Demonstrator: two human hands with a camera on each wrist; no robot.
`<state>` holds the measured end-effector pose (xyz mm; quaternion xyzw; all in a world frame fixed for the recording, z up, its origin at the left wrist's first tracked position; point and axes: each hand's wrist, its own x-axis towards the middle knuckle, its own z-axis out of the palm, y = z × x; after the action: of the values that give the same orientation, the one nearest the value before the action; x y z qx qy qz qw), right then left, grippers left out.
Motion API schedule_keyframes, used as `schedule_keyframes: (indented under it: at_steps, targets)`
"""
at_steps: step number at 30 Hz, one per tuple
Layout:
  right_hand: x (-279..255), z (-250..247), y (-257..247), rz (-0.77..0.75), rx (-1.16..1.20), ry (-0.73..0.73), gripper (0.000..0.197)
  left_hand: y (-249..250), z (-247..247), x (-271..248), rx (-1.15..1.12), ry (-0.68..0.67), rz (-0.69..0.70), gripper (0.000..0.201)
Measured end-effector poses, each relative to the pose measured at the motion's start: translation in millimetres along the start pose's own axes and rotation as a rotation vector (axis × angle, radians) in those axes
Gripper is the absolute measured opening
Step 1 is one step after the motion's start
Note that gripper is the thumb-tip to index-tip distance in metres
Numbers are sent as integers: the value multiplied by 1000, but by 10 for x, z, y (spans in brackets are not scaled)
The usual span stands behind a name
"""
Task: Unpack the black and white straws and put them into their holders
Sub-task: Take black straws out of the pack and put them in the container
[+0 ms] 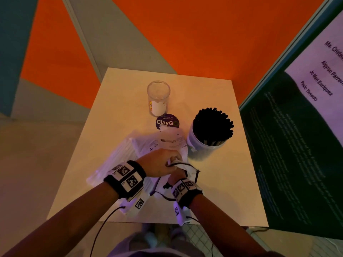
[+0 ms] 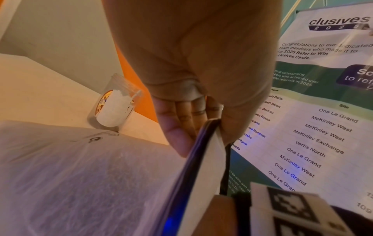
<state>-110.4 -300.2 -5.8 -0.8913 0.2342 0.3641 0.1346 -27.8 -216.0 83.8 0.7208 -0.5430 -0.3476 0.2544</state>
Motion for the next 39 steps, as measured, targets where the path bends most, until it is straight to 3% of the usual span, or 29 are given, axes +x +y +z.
schedule_keyframes:
  at_steps: [4,10,14,20,24,26,29,31,33,36,39]
  targets:
    - [-107,-117,28,-47,0,-24,84,21,11,42,32,-11,9,28]
    - [-393,-136,340,-122,308,-18,35,73,35,146,100,-55,4,36]
    - [-781,-230,902,-97,131,-129,10,121,137,233,202,-72,-4,46]
    - [-1461,-749,1787,-65,-59,-145,21,376,355,431,405,22,187,69]
    - [-1729,-1080,1939,-98,-59,-78,23,702,505,637,380,23,223,83]
    - [-1763,-1159,1914,-186,-18,-16,21,840,560,744,399,-4,216,77]
    - [-1714,-1170,1827,-297,35,80,16,931,555,814,387,37,112,41]
    - [-1647,-1185,1816,-313,158,115,21,856,477,795,407,88,103,17]
    - [-1565,-1213,1877,-325,379,228,35,729,352,712,431,109,96,16]
    - [-1473,-1188,1908,-367,831,510,46,571,198,602,434,144,47,18]
    - [-1386,-1062,1658,-418,1071,534,63,589,182,592,392,172,100,18]
